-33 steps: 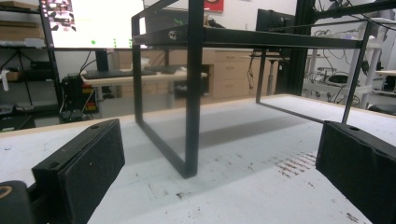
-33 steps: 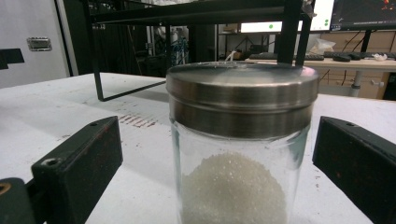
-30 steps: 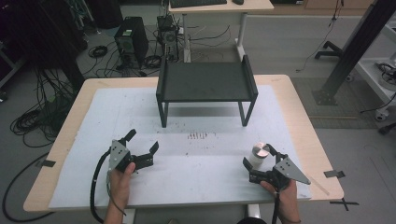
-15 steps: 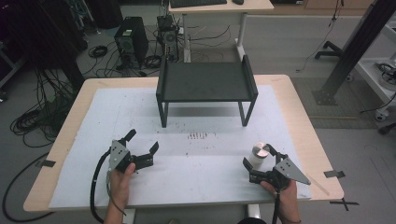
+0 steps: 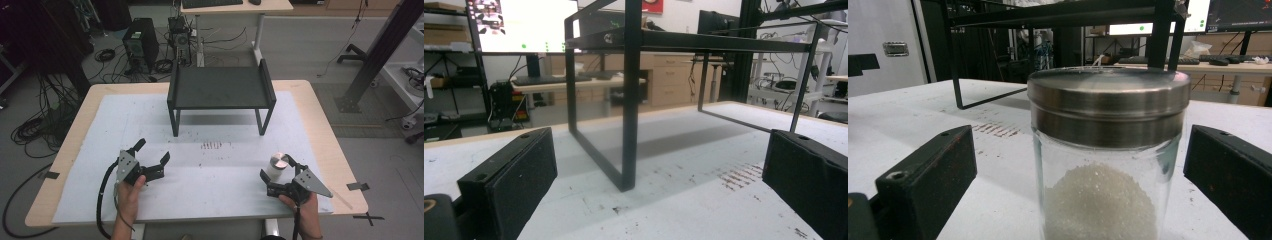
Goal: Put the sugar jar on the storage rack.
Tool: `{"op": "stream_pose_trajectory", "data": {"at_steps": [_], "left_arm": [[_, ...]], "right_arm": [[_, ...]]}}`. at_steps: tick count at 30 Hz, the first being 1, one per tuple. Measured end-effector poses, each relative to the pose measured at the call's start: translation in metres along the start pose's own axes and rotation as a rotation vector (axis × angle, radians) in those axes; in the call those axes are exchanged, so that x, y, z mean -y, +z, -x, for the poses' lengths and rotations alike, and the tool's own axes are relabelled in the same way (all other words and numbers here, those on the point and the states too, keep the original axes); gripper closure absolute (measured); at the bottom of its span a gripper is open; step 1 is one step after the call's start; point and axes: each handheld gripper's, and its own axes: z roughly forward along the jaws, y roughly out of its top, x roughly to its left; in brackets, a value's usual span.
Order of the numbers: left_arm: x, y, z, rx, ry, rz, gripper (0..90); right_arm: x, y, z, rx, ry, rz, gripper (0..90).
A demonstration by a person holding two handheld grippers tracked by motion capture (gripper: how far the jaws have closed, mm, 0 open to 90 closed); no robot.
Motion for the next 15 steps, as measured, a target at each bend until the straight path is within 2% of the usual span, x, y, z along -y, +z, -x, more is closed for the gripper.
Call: {"op": "stream_pose_trajectory", "data": {"at_steps": [15], "left_arm": [[0.0, 0.0, -0.0001, 0.0, 0.001, 0.0, 1.4]], "right_arm": [[-0.0003, 0.0005, 0.0003, -0.007, 0.003, -0.008, 0.3]]}}
